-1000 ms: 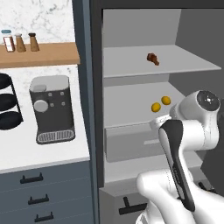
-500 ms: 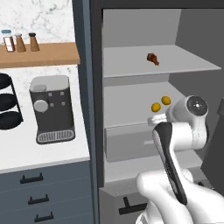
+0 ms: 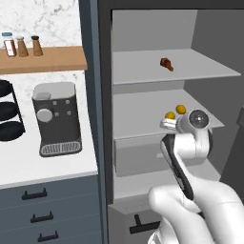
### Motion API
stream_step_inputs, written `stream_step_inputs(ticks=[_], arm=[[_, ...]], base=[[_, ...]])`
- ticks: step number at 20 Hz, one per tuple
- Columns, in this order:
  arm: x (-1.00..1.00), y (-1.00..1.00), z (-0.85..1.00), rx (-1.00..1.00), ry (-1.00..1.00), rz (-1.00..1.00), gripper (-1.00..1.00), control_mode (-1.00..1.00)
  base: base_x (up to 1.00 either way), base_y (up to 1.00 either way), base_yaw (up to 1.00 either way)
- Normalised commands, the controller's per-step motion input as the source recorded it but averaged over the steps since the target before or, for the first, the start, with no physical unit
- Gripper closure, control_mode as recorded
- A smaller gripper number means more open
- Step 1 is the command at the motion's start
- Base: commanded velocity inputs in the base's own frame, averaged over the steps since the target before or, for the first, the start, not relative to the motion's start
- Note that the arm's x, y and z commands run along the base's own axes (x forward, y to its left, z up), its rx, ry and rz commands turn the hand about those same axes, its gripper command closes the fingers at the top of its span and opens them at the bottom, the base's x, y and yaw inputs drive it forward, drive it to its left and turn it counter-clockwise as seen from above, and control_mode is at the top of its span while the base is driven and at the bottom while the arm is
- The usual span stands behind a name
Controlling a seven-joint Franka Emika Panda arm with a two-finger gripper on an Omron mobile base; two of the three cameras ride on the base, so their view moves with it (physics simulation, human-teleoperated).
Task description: Place one lemon and one chicken drumstick in each tupperware on the nearby counter, to pack two identical lunches.
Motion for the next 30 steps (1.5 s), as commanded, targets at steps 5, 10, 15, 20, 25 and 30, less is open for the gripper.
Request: stream_step_inputs(ticks=[5,10,15,20,25,30], arm=[[0.26,-0.20,0.16,0.23,0.18,-0.04,-1.00,-1.00],[0.54,-0.01,-0.24,0.05,0.08,0.01,-1.00,-1.00],[0.63,0.00,-0.43,0.00,0.00,0.00,-1.00,-1.00],[0.60,-0.06,-0.12,0.00,0.00,0.00,-1.00,-1.00],[0.42,-0.26,0.00,0.00,0.00,0.00,-1.00,-1.00],[0.31,-0.20,-0.12,0.00,0.00,0.00,-1.00,-1.00]], base=[[0.00,0.00,0.00],[0.00,0.00,0.00],[0.00,0.00,0.00],[0.00,0.00,0.00],[0.00,0.00,0.00],[0.00,0.00,0.00]])
